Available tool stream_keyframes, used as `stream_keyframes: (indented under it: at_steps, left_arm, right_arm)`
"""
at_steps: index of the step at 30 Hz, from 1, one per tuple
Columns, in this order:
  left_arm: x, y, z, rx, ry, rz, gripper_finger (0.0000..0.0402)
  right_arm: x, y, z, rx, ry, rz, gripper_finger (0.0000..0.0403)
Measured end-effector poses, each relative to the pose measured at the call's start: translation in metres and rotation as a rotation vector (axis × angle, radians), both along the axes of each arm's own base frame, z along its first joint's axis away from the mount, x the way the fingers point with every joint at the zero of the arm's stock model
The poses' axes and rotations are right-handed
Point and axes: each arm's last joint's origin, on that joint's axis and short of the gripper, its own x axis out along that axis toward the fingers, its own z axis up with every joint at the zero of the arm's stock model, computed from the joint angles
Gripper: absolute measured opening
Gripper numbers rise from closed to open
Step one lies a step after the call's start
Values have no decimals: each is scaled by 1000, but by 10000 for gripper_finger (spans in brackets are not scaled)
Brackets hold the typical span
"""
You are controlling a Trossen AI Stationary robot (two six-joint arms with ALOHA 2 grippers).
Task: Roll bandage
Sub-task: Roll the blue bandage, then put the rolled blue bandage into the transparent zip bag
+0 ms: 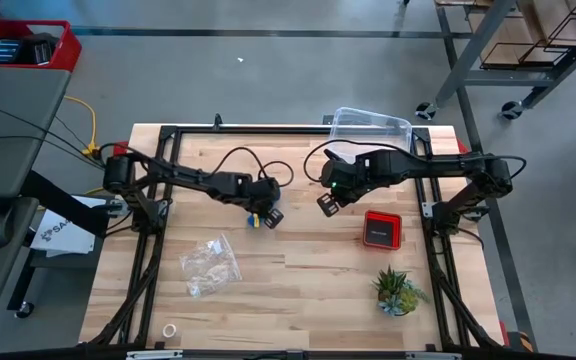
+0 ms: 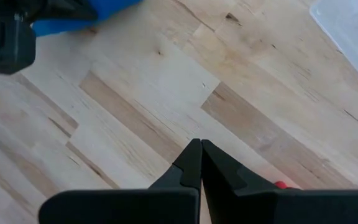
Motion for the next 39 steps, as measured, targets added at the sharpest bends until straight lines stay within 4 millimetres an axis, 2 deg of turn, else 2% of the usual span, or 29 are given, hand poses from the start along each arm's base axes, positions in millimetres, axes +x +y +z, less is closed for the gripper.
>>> stream_keyframes:
  at_steps: [8, 19, 25, 28, 34, 39]
  left_arm:
    - [-7, 19, 7, 50, 16, 31, 0]
    - [-45, 39, 40, 215, 174, 19, 0]
    - [-62, 52, 69, 286, 104, 91, 0]
    - [-68, 62, 74, 277, 83, 98, 6]
    - [-66, 81, 57, 90, 71, 90, 73]
    - [-55, 80, 38, -34, 80, 36, 157]
  right_arm:
    - [0, 0, 0, 7, -2, -15, 0]
    - [1, 0, 0, 2, -11, 2, 0]
    - [1, 0, 0, -1, -13, 10, 0]
    - [1, 0, 0, -2, -14, 11, 0]
    - [2, 1, 0, 18, -15, 45, 0]
    - [2, 1, 0, 21, -14, 55, 0]
